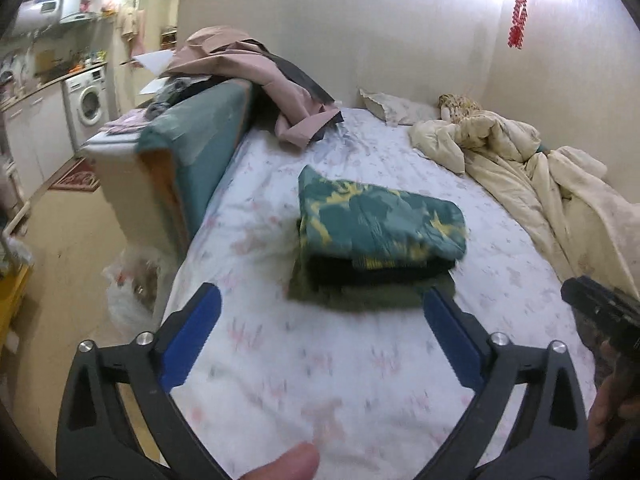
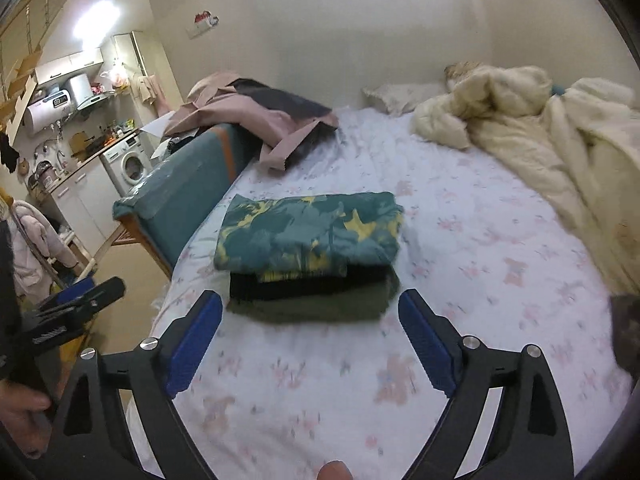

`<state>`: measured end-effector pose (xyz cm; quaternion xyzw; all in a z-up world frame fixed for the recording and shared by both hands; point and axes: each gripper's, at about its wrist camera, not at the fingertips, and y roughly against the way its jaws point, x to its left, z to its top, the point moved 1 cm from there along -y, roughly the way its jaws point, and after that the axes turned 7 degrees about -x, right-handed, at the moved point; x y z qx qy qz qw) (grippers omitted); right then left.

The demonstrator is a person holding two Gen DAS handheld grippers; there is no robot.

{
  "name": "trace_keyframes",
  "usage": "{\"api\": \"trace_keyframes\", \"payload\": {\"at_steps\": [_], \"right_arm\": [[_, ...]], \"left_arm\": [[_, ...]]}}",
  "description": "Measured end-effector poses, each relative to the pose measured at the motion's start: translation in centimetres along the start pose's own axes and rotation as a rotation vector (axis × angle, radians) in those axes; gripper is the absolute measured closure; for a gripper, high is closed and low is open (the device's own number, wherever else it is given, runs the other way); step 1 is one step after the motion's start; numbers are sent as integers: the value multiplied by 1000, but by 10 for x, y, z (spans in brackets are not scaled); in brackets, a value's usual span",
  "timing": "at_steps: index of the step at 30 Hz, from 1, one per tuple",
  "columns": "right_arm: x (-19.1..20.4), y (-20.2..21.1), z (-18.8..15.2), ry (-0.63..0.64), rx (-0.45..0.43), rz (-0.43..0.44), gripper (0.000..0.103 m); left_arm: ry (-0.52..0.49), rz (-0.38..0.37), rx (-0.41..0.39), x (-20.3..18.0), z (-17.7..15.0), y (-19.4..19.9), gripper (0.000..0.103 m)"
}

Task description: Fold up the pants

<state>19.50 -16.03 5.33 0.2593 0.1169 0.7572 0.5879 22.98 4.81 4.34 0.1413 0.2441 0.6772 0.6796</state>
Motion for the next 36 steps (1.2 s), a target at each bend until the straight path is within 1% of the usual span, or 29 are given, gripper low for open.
{"api": "trace_keyframes", "payload": {"at_steps": [2, 4, 7, 9, 12, 13, 16, 19, 22, 24, 27, 31, 36], "right_arm": [[4, 30, -16, -5, -10, -27, 1], [6, 59, -33, -15, -34, -41, 0], [15, 94, -60, 5, -63, -55, 0], [24, 115, -77, 47, -83, -72, 0], [32, 132, -96, 80, -111, -77, 0], [34, 137, -103, 85, -113, -91, 0], [40, 141, -115, 91, -100, -102, 0], [44, 140, -118, 99, -99, -112, 0], [46, 136, -119, 110, -97, -126, 0], [45, 135, -120, 99, -95, -127, 0], [43, 133, -122, 94, -86, -137, 0], [43, 132, -124, 99, -81, -135, 0], [47, 131, -126, 117, -78, -135, 0]], "left_arm": [[-11, 3, -26, -2, -15, 30, 0], [-50, 22, -54, -6, -32, 57, 0], [-81, 22, -63, -12, -59, 92, 0], [-89, 28, -67, -17, -73, 107, 0], [-126, 11, -72, -26, -92, 123, 0], [-125, 7, -88, -27, -98, 129, 0], [-124, 6, -116, -32, -107, 138, 0], [-118, -11, -127, -35, -111, 140, 0], [-139, -2, -109, -40, -117, 135, 0], [-127, -7, -100, -40, -119, 132, 0], [-120, 12, -101, -37, -120, 129, 0], [-94, 4, -88, -33, -120, 125, 0], [-106, -1, -89, -35, -122, 126, 0]]}}
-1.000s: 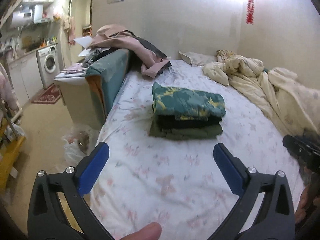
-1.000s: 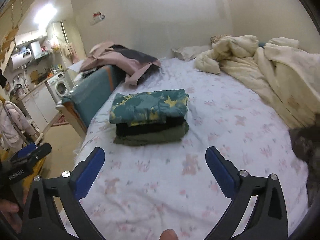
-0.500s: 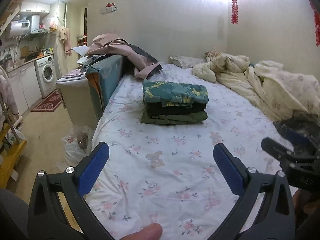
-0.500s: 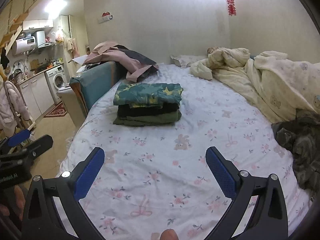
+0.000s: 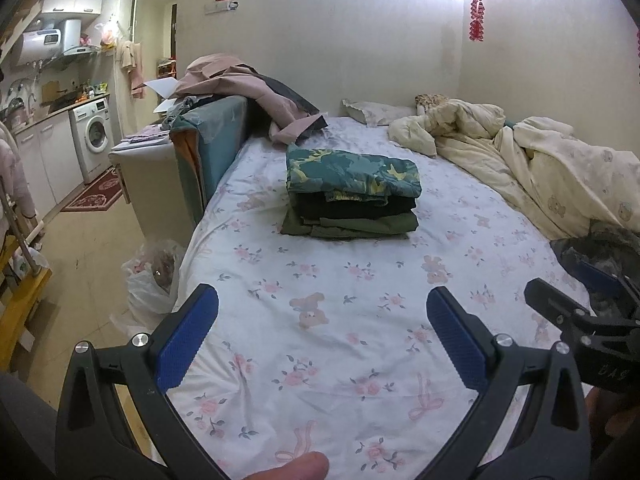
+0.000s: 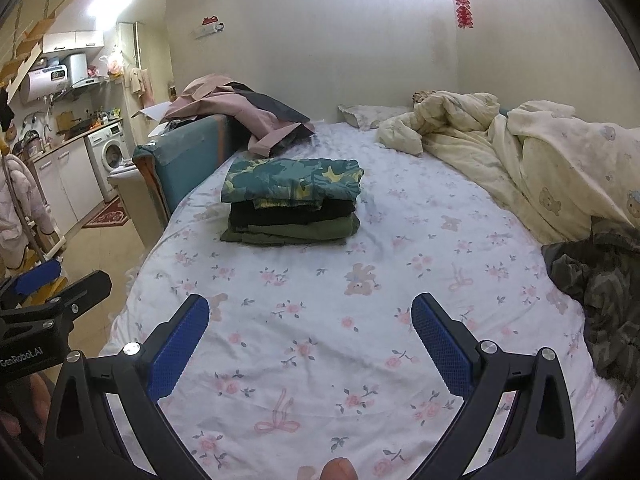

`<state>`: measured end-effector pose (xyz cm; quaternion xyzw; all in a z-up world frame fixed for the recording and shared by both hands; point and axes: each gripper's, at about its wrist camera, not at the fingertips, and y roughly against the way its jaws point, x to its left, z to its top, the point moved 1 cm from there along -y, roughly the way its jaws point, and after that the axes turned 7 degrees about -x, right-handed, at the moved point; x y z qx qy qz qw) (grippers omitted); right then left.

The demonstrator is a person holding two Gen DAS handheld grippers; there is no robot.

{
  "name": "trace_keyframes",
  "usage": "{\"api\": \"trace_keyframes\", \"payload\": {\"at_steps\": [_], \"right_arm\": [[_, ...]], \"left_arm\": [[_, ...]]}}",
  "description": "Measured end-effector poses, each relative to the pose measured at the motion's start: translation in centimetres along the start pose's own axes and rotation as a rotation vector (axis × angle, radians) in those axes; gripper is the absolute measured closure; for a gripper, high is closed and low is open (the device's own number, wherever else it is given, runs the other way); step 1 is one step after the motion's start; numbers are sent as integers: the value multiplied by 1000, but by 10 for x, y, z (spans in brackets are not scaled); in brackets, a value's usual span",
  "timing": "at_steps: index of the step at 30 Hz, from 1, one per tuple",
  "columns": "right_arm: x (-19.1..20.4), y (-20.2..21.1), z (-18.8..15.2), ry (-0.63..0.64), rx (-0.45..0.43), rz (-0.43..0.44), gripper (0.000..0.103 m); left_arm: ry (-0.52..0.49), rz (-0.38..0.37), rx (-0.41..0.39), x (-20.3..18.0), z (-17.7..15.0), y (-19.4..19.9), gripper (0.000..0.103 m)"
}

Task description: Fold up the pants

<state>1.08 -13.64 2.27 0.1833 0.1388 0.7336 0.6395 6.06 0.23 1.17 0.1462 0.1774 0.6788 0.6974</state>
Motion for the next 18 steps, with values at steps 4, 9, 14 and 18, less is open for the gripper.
{"api": "trace_keyframes", "payload": {"at_steps": [4, 9, 14, 18], "right_arm": [[0, 3, 1, 0, -15, 1, 0], [1, 3, 2, -3, -12, -1, 0], [0, 3, 2, -4, -12, 1, 0], [1, 4, 2, -4, -13, -2, 0]], "left_arm": [[-8, 4, -3, -1, 0, -1, 0], [-4, 8, -6, -2, 0, 0, 0], [-4, 9, -6, -2, -1, 1, 0], [-4, 12, -8, -2, -1, 1, 0]]}}
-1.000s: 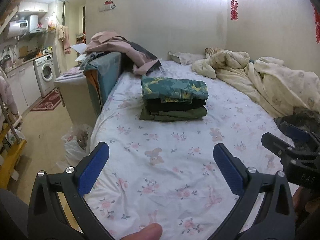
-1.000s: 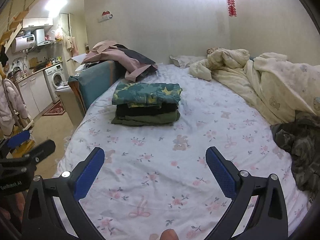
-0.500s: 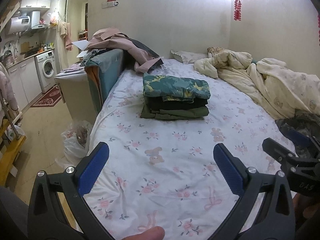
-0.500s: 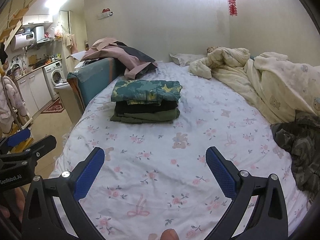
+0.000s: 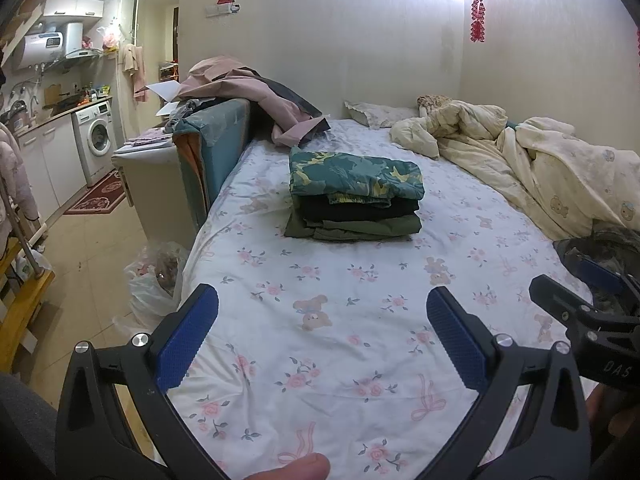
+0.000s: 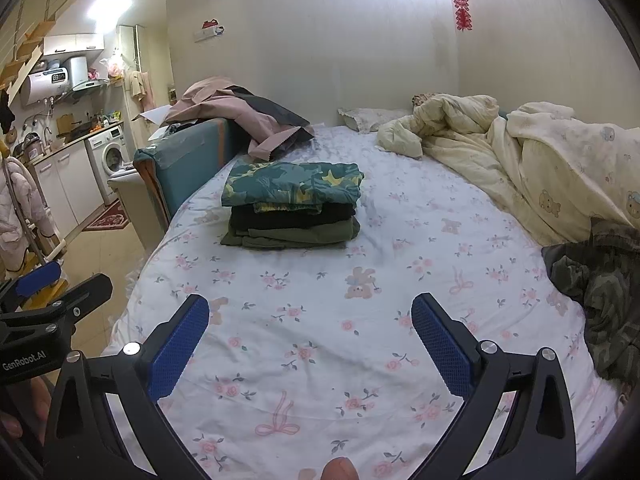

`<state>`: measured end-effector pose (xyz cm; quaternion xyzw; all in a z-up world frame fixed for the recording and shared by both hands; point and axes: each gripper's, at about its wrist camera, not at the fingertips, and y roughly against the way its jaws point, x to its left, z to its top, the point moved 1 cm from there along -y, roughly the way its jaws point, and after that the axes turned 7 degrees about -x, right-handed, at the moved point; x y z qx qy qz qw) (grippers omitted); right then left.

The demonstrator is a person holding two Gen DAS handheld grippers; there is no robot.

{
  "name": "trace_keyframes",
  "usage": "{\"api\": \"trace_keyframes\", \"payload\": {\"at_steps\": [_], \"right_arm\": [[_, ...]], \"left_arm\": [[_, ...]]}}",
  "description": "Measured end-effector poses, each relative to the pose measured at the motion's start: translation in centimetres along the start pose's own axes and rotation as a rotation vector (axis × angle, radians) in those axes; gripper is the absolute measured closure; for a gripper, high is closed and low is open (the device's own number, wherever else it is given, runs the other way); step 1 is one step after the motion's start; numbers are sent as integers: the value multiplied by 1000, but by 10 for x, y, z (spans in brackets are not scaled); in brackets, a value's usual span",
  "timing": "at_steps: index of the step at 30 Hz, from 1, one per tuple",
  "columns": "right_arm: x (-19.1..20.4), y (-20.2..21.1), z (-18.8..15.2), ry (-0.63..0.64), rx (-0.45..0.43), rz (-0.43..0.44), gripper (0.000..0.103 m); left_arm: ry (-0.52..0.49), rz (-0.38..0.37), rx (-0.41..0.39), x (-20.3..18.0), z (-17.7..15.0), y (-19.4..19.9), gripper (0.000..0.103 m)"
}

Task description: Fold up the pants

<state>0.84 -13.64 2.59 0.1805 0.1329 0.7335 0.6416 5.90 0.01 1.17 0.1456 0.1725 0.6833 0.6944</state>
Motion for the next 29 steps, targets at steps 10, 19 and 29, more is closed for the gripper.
{"api": "trace_keyframes", "payload": {"at_steps": [10, 19, 29], "right_arm": [[1, 2, -1, -5, -5, -3, 0], [0, 1, -1, -6, -3, -2, 0], [2, 2, -1, -7, -5, -4, 0]], "left_arm": [[-5, 1, -2, -1, -1, 1, 0], [-2, 4, 0, -1, -1, 0, 0], [6, 6, 3, -1, -3, 1, 0]]}}
